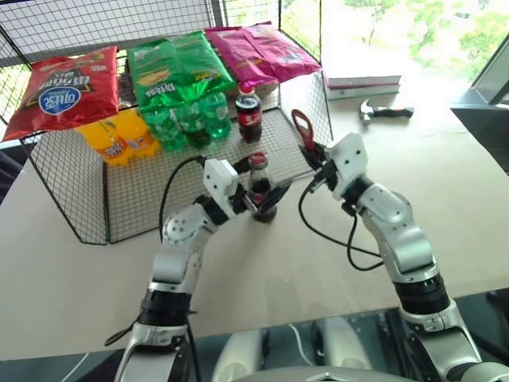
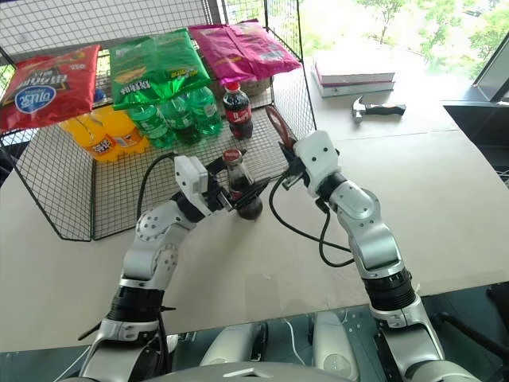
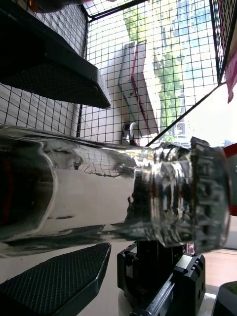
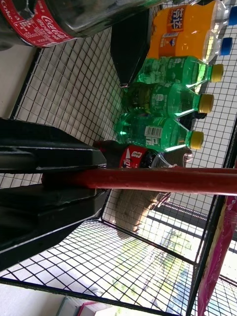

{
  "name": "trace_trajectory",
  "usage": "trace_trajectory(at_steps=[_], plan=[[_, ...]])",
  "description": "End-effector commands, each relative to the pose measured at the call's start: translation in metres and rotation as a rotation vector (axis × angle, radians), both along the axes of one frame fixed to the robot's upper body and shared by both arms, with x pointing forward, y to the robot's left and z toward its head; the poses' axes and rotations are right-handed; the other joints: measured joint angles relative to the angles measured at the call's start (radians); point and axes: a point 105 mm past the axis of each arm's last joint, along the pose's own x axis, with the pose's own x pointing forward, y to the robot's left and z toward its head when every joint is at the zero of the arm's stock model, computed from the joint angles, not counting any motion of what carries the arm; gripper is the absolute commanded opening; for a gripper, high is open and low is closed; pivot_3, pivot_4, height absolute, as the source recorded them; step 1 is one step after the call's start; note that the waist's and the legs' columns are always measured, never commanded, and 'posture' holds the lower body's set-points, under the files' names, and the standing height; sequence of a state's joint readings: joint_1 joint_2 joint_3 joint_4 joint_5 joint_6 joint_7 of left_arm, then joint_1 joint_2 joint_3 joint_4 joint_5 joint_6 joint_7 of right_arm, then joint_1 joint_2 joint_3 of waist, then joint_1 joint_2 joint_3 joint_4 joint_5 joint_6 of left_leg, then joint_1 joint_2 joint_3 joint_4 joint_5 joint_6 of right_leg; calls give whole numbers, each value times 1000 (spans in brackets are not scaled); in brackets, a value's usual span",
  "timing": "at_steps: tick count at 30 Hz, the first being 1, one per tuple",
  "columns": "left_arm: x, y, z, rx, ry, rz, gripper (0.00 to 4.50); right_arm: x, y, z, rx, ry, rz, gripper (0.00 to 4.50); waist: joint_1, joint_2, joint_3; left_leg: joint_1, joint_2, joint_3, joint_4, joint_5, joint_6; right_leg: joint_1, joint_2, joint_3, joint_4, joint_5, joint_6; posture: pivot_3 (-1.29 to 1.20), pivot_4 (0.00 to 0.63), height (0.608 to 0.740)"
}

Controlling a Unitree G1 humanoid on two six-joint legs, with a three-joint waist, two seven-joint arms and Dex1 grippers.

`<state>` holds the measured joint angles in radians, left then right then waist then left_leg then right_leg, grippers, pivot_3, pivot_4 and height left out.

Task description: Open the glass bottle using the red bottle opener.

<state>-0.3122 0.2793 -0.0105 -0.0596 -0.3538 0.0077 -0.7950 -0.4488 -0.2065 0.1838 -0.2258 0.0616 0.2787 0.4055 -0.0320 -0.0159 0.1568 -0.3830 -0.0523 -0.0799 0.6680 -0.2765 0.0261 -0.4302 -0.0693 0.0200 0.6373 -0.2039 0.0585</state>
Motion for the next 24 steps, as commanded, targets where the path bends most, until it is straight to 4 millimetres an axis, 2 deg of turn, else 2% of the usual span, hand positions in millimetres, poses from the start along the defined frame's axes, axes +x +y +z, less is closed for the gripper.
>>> trace_trajectory(at_steps=[1,6,7,9,12,16,20,24], plan=[[-2,-1,12,-18,-51,-13,4481,-4,4,14,13,-59,23,0,0,0,0,0,0,0,0,0,0,0,0,0,0,0,0,0,150,740],[-2,1,12,-17,-49,-16,4481,-3,5,15,14,-62,21,0,0,0,0,0,0,0,0,0,0,0,0,0,0,0,0,0,150,740],[-2,1,11,-17,-48,-18,4083,-3,5,15,13,-63,21,0,0,0,0,0,0,0,0,0,0,0,0,0,0,0,0,0,150,740],[-2,1,11,-16,-46,-19,3682,-3,5,15,10,-64,22,0,0,0,0,0,0,0,0,0,0,0,0,0,0,0,0,0,150,740],[-1,1,8,-10,-36,-17,2328,-4,5,13,-2,-65,23,0,0,0,0,0,0,0,0,0,0,0,0,0,0,0,0,0,150,740],[0,3,3,3,-23,-11,2271,-5,7,12,-63,-105,27,0,0,0,0,0,0,0,0,0,0,0,0,0,0,0,0,0,150,740],[0,3,2,8,-23,-9,2271,-8,14,7,-218,-211,41,0,0,0,0,1,0,0,0,0,0,1,0,0,0,0,0,0,150,740],[1,2,3,9,-26,-11,2271,-14,30,-2,-369,-321,92,0,-1,0,0,1,0,0,0,0,0,1,0,0,0,0,0,0,150,740]])
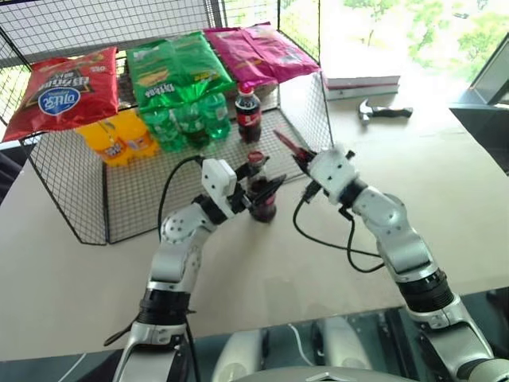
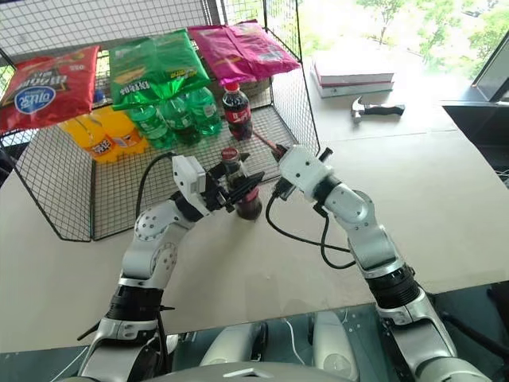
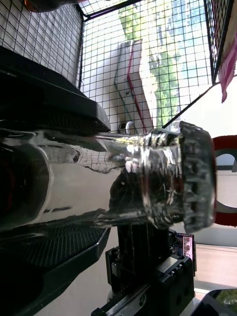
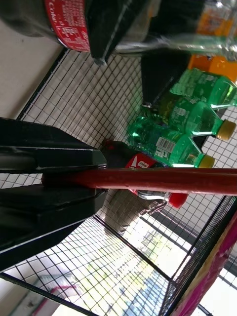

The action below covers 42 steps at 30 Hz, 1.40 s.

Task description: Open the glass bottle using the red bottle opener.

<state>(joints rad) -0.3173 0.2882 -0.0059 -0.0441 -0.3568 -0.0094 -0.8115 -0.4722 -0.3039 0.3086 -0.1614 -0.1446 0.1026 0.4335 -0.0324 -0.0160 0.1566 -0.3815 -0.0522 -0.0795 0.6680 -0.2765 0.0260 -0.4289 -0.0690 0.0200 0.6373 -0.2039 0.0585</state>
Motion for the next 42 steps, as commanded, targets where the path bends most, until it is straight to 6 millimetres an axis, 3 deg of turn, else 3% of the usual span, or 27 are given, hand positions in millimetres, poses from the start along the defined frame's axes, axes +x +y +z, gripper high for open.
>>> trace_trajectory(at_steps=[1,15,26,31,39,42], plan=[[0,-1,3,2,-14,-8,2271,-10,20,9,-108,-158,75,0,-1,0,0,0,0,0,0,0,0,0,0,0,0,0,0,0,150,740],[1,-7,2,-7,-6,-23,2271,-11,45,-9,-250,-404,127,0,2,-1,-1,2,0,0,0,0,0,3,0,0,0,0,0,0,150,740],[5,-11,2,-22,3,-25,2271,-11,51,-25,-252,-377,228,0,2,-1,-1,18,0,-1,-2,-2,4,19,0,-1,-3,0,0,0,150,740],[8,-11,2,-26,6,-27,2271,-3,37,-11,-373,-535,241,0,4,-1,-1,18,0,-1,-2,-2,3,20,0,-1,-3,0,0,0,150,740],[9,-14,-4,-31,18,-38,2271,10,19,45,-488,-822,218,0,21,0,0,17,0,-2,-3,0,1,19,0,-1,-5,0,0,0,150,740],[9,-14,-4,-32,23,-40,2271,13,17,57,-500,-879,201,0,27,0,0,15,0,-3,-3,0,0,19,0,-3,-7,0,0,0,150,740]])
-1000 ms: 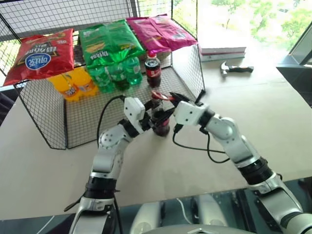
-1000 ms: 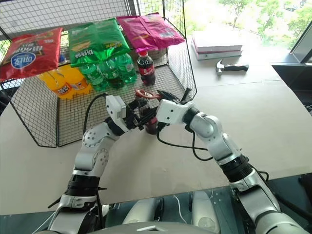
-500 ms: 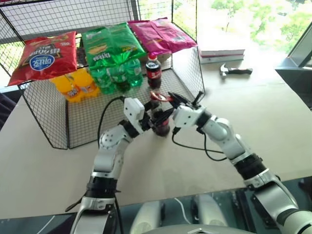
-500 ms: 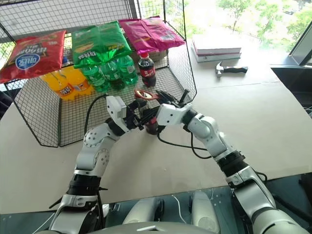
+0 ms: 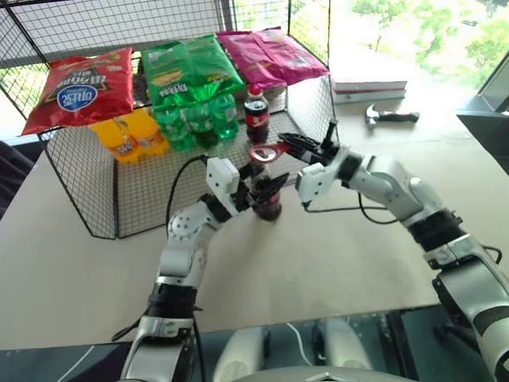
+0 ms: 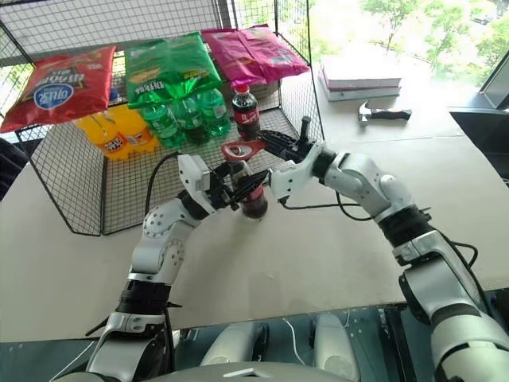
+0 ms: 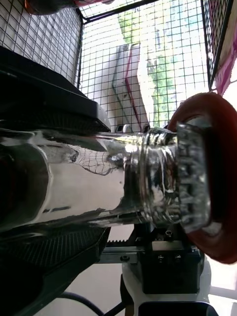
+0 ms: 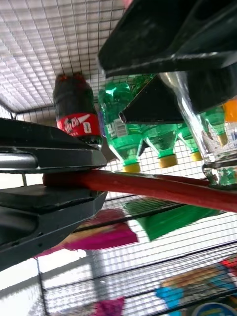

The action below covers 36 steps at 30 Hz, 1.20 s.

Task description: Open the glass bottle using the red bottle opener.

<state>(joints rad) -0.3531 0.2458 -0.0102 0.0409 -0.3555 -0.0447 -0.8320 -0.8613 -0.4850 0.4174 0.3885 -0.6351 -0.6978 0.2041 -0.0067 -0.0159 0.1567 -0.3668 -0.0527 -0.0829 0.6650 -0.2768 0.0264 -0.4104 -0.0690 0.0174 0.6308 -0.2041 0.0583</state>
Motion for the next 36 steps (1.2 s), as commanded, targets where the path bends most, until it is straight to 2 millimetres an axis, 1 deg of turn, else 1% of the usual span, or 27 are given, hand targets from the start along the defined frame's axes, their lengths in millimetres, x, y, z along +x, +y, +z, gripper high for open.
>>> trace_trajectory(at_steps=[1,3,6,15,18,21,26,30,36], plan=[[2,-7,0,2,8,-20,2271,-10,7,29,10,-140,70,0,2,0,0,0,0,0,0,0,0,0,0,0,0,0,0,0,150,740],[2,-7,0,1,9,-21,2271,-8,7,32,5,-169,65,0,3,0,0,-2,0,-1,0,0,0,0,0,-1,-2,0,0,0,150,740],[1,-8,-1,0,16,-27,2271,-2,1,38,1,-217,35,0,3,1,0,-2,0,-1,0,0,0,0,0,-1,-3,0,0,0,150,740],[1,-12,-4,3,35,-52,2271,8,-19,41,-27,-282,-22,0,6,1,1,-3,-1,-2,0,0,0,-1,0,-1,-3,0,0,0,150,740],[1,-14,-6,2,44,-60,2271,9,-25,49,-27,-330,-33,0,9,1,1,-5,-1,-2,0,0,0,-2,0,-1,-4,0,0,0,150,740],[1,-17,-8,-4,60,-76,2271,12,-35,64,-26,-394,-64,0,10,4,2,-6,-2,-2,0,0,0,-3,0,-1,-4,0,0,0,150,740],[2,-19,-12,-6,70,-82,2271,9,-39,75,-15,-459,-55,0,2,4,2,-5,-2,-1,-3,0,0,-3,0,-1,-5,0,0,0,150,740],[2,-18,-14,-9,74,-79,2271,6,-41,82,38,-463,-40,0,-4,4,2,-4,-1,1,-7,0,0,-5,-1,0,-6,0,0,0,150,740],[1,-13,-15,-14,78,-68,2271,4,-39,81,103,-414,-26,0,-4,4,2,-4,-1,1,-7,0,0,-4,-1,1,-6,0,0,0,150,740]])
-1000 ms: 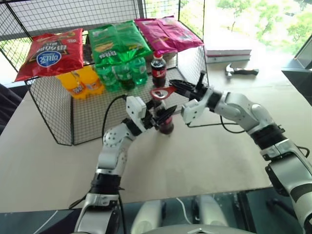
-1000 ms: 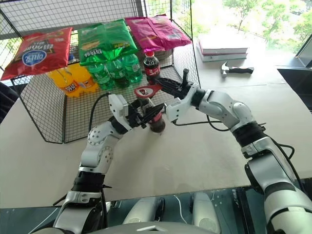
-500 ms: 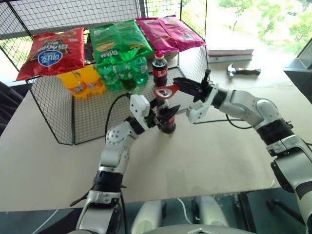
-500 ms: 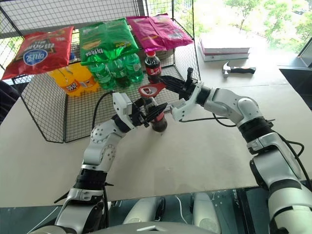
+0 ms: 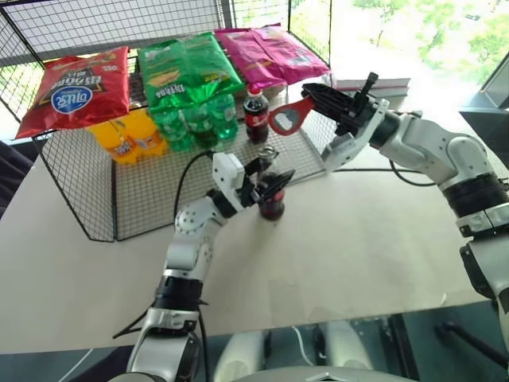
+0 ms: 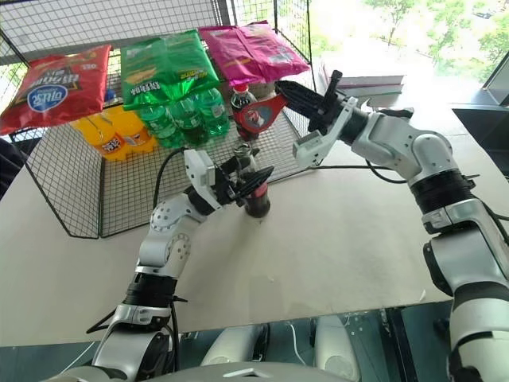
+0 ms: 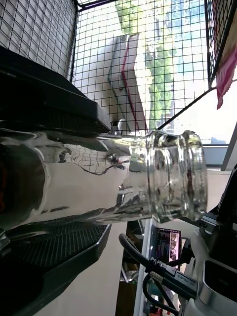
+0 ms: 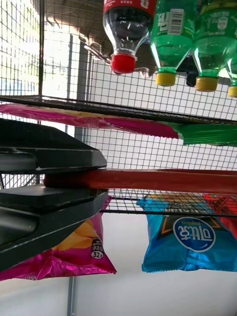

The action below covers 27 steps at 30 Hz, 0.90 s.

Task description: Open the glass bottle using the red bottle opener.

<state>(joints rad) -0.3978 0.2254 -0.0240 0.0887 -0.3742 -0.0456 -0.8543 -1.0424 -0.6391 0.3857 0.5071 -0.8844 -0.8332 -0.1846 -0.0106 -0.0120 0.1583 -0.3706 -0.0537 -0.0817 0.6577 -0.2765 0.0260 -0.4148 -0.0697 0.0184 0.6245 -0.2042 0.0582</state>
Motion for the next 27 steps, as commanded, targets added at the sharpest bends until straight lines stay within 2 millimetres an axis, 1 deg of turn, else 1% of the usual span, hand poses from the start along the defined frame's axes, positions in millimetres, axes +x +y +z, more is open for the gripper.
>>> trace_trajectory(at_steps=[1,6,10,16,27], plan=[[-4,-2,-17,11,69,-21,2271,-5,-2,14,113,14,32,0,-1,0,0,0,0,0,0,0,0,0,0,0,0,0,0,0,150,740],[-11,-1,-13,13,54,-24,2271,0,-4,6,329,221,63,0,-5,0,0,1,2,1,-1,0,0,0,1,1,0,0,0,0,150,740],[-13,-2,-11,13,56,-25,2271,4,-4,-4,417,344,63,0,-4,0,0,1,2,1,-1,0,0,0,1,1,0,0,0,0,150,740],[-13,-4,-10,8,55,-17,2271,3,-3,-16,452,440,57,0,-4,0,0,1,2,1,-2,0,0,0,1,1,-1,0,0,0,150,740],[-15,-5,-8,9,55,-36,2271,5,-3,-21,462,476,40,0,-3,0,0,1,2,1,-3,0,0,0,1,1,-1,0,0,0,150,740]])
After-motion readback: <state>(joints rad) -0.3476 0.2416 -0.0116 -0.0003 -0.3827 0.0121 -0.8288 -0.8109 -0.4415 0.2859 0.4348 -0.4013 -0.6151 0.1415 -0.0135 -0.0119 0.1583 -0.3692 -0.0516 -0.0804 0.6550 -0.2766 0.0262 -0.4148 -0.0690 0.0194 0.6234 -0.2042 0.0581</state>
